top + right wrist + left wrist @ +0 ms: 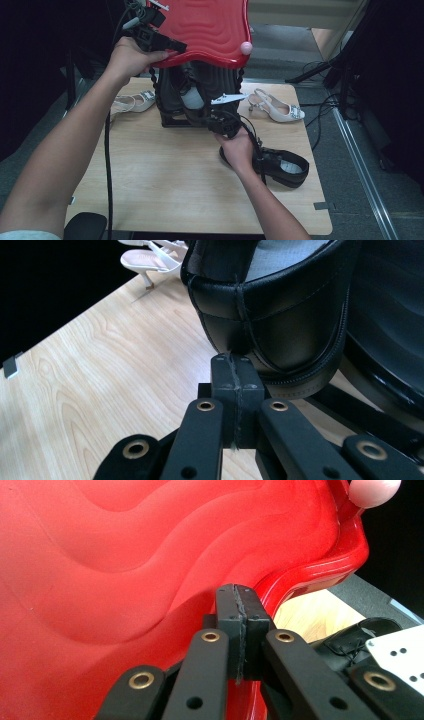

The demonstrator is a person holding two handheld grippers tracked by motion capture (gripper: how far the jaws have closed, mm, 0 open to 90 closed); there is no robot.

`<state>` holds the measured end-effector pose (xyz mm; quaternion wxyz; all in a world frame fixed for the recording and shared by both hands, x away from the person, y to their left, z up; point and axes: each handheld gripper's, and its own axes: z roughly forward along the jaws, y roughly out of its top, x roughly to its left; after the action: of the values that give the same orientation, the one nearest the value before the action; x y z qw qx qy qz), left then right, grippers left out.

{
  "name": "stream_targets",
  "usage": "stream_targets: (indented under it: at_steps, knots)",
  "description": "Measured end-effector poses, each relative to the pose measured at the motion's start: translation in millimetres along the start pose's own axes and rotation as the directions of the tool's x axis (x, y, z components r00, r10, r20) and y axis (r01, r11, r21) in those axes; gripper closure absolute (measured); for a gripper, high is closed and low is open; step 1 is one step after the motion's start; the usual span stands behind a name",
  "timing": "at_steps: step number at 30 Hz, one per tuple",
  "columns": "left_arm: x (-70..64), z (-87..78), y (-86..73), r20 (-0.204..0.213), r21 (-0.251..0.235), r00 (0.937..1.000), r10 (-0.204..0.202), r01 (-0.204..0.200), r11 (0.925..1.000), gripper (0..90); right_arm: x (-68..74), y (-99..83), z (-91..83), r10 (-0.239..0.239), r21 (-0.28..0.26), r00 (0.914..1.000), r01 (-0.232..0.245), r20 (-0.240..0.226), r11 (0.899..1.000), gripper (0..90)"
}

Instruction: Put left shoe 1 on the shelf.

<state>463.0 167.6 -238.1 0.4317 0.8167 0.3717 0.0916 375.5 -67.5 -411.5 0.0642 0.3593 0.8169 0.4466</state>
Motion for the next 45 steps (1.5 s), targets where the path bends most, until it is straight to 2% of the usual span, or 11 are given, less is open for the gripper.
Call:
stream_targets:
  at_steps: [14,17,27,29,34,39,41,45]
  knots:
    - [-0.4,-0.1,-0.5,-0.002,-0.003,1.0000,-0.004,0.004,1.0000,90.0,3.1,33.4,28.6,0.006,0.002,1.0000,-0.006,0.007,1.000,90.0]
    - [-0.6,-0.1,-0.5,-0.003,-0.003,1.0000,-0.003,0.003,1.0000,90.0,4.6,36.7,33.5,0.016,-0.006,0.9998,-0.016,0.008,1.000,90.0]
    - [-1.0,-0.5,-1.2,-0.005,-0.006,1.0000,-0.002,0.002,1.0000,90.0,14.8,51.2,57.3,0.001,-0.029,0.9998,0.000,0.021,1.000,90.0]
    - [-0.6,-0.4,-1.1,-0.004,-0.006,1.0000,-0.003,0.003,1.0000,90.0,15.1,53.6,62.5,0.017,-0.030,0.9998,-0.016,0.014,0.999,90.0]
    - [-1.4,-0.5,-2.1,-0.009,-0.012,1.0000,-0.001,0.001,0.9999,90.0,16.4,52.5,74.1,0.041,-0.015,0.9982,-0.042,-0.044,0.999,90.0]
    - [0.4,-0.6,-0.5,0.001,-0.009,0.9998,-0.018,0.018,0.9998,89.6,21.0,46.1,65.6,0.027,-0.046,0.9974,-0.030,-0.068,0.998,90.0]
    - [1.2,-0.7,0.7,0.010,-0.013,0.9988,-0.048,0.048,0.9988,86.3,23.6,43.5,57.9,0.005,-0.053,0.9969,-0.009,-0.079,0.999,90.0]
    - [0.6,-3.3,3.5,0.035,-0.021,0.9970,-0.069,0.070,0.9974,78.5,25.8,35.5,43.0,-0.036,-0.054,0.9945,0.030,-0.099,0.998,86.8]
